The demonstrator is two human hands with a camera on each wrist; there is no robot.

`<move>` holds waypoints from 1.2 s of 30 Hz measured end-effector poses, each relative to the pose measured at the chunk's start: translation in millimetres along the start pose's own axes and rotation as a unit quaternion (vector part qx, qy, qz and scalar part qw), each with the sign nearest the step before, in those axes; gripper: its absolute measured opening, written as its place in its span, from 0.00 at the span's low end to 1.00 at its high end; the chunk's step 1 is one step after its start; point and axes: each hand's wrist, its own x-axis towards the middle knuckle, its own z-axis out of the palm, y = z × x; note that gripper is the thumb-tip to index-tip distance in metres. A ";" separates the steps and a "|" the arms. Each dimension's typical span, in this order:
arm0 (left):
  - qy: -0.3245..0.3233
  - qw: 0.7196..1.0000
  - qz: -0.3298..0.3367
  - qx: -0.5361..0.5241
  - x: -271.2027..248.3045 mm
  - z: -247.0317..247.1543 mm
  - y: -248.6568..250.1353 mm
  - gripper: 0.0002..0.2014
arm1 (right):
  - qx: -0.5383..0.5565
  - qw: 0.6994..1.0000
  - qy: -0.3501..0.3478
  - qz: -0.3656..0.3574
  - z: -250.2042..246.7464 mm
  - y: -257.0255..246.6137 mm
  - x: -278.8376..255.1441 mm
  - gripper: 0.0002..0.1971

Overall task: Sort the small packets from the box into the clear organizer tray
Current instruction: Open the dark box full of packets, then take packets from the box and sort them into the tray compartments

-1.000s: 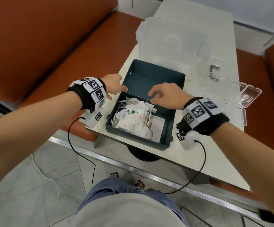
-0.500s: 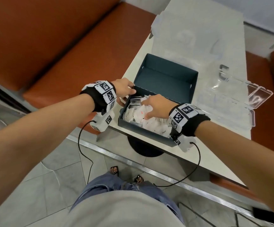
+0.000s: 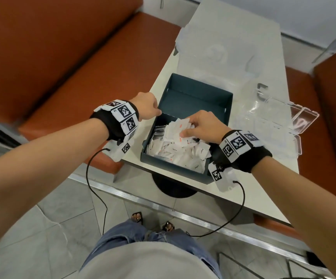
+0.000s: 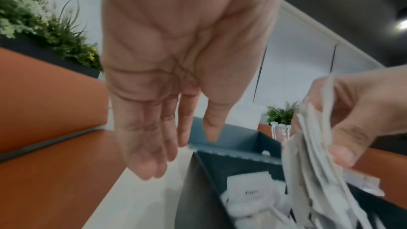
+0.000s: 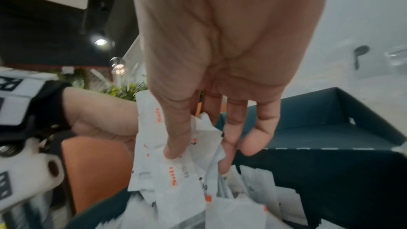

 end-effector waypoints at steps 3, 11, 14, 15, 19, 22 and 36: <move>0.060 0.997 0.046 -0.010 1.5 -16.1 11.1 0.17 | 0.069 0.996 0.040 0.039 -13.8 8.6 -3.5 0.13; -0.005 0.924 0.123 -0.361 10.4 -27.8 65.0 0.22 | 0.390 0.900 0.169 0.098 -63.7 15.6 -24.5 0.05; -0.069 0.874 0.113 -0.467 15.6 -22.4 97.4 0.21 | 0.471 0.856 0.197 0.084 -84.5 18.8 -30.3 0.07; -0.097 0.856 0.113 -0.495 17.3 -20.0 108.8 0.23 | 0.492 0.843 0.202 0.080 -90.9 20.7 -31.6 0.08; -0.202 0.789 0.153 -0.559 22.9 -9.1 148.2 0.32 | 0.529 0.821 0.201 0.079 -109.0 33.6 -33.4 0.10; -0.219 0.749 0.143 -0.609 24.4 -1.2 177.2 0.25 | 0.521 0.832 0.173 0.081 -113.5 43.6 -33.6 0.09; -0.164 0.763 0.101 -0.617 48.8 35.3 233.1 0.13 | 0.303 0.901 0.267 0.158 -148.5 115.8 -55.7 0.13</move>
